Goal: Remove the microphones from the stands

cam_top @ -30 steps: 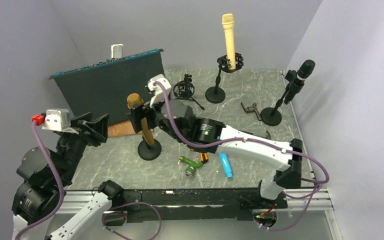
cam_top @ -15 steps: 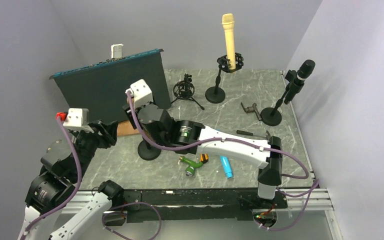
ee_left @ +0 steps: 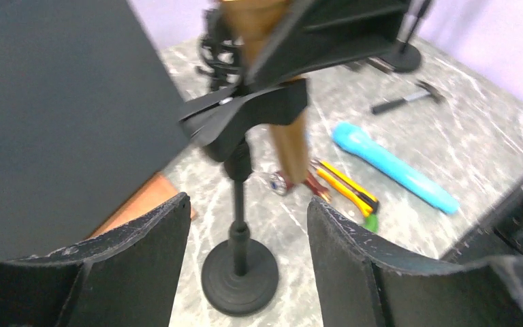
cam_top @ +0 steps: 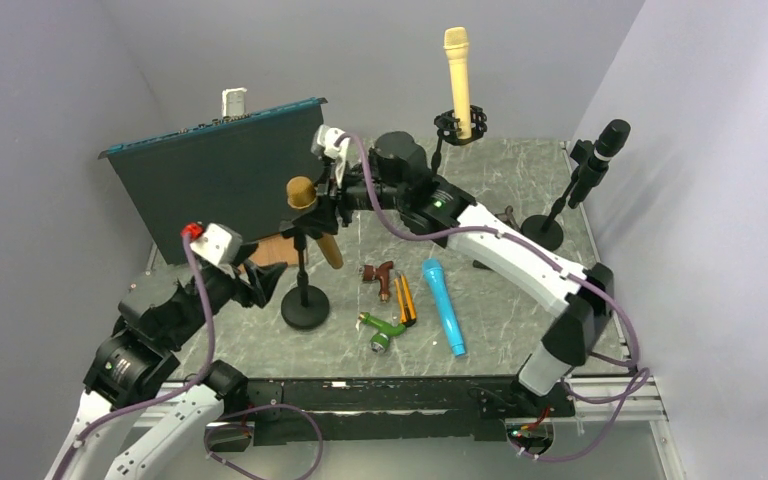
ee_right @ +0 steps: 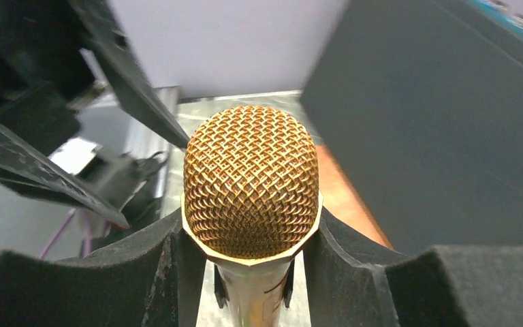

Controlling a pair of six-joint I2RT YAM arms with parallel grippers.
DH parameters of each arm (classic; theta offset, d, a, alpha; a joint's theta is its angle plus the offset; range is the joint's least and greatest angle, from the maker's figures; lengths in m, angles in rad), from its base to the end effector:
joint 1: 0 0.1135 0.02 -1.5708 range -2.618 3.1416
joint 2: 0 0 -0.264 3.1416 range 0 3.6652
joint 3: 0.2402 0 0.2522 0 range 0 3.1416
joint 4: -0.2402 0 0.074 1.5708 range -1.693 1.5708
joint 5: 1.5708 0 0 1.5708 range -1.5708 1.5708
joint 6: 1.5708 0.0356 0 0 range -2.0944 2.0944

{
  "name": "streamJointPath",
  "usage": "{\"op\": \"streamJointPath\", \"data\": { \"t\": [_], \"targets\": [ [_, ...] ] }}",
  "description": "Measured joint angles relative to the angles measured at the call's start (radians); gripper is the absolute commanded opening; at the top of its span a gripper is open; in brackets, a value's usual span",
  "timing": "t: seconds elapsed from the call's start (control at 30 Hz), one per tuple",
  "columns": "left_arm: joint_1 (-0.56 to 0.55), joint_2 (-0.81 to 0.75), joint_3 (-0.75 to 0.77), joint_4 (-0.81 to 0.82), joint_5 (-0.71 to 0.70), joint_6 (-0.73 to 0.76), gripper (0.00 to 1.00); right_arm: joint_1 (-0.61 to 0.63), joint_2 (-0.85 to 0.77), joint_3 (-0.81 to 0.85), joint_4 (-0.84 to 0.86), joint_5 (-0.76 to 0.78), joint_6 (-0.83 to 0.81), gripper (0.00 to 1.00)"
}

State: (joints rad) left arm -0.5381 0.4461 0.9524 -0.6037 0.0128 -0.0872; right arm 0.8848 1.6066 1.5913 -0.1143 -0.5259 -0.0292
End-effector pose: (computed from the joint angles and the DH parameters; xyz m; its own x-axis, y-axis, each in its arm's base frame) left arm 0.0651 -0.0394 0.3880 -0.1288 -0.0246 -0.9914 0.5141 0.8532 -0.0879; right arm 0.2264 0.3047 0.4200 -0.0531 -0.1047 -0.9931 -0.9865 0.1597 0.0359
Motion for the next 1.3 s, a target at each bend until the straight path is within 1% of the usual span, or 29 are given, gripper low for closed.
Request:
{"op": "streamJointPath", "data": {
  "t": [0.07,0.13,0.23,0.3,0.43,0.57,0.77,0.87,1.0,1.17,1.27,1.3],
  "targets": [
    [0.0,-0.007,-0.035,0.02,0.089,0.033,0.64,-0.008,0.061,0.078,-0.038,-0.148,-0.029,0.0],
    [0.0,-0.005,-0.053,0.029,0.158,0.062,0.61,-0.004,0.112,0.133,-0.062,-0.259,-0.058,0.0],
    [-0.001,-0.004,-0.067,0.048,0.242,0.096,0.6,0.003,0.127,0.147,-0.07,-0.35,-0.103,0.0],
    [-0.003,-0.003,-0.068,0.055,0.262,0.11,0.61,0.002,0.127,0.147,-0.079,-0.391,-0.132,0.0],
    [-0.005,-0.018,-0.076,0.071,0.284,0.149,0.6,-0.008,0.125,0.148,-0.104,-0.434,-0.188,0.0],
    [-0.007,-0.08,-0.111,0.089,0.266,0.167,0.59,-0.008,0.125,0.162,-0.137,-0.459,-0.226,0.0],
    [-0.005,-0.151,-0.143,0.122,0.108,0.203,0.61,-0.007,0.125,0.182,-0.198,-0.533,-0.261,0.0],
    [-0.005,-0.14,-0.148,0.121,0.087,0.214,0.61,-0.006,0.133,0.197,-0.221,-0.542,-0.283,0.0],
    [-0.006,-0.1,-0.157,0.147,0.109,0.225,0.61,-0.011,0.138,0.208,-0.237,-0.55,-0.299,0.0],
    [-0.005,-0.021,-0.163,0.185,0.189,0.239,0.61,-0.009,0.141,0.214,-0.248,-0.563,-0.306,0.0],
    [-0.005,0.031,-0.163,0.188,0.224,0.245,0.58,-0.009,0.142,0.217,-0.255,-0.568,-0.312,0.0],
    [-0.005,0.042,-0.163,0.188,0.231,0.248,0.54,-0.009,0.142,0.217,-0.255,-0.569,-0.312,0.0]
  ]
}}
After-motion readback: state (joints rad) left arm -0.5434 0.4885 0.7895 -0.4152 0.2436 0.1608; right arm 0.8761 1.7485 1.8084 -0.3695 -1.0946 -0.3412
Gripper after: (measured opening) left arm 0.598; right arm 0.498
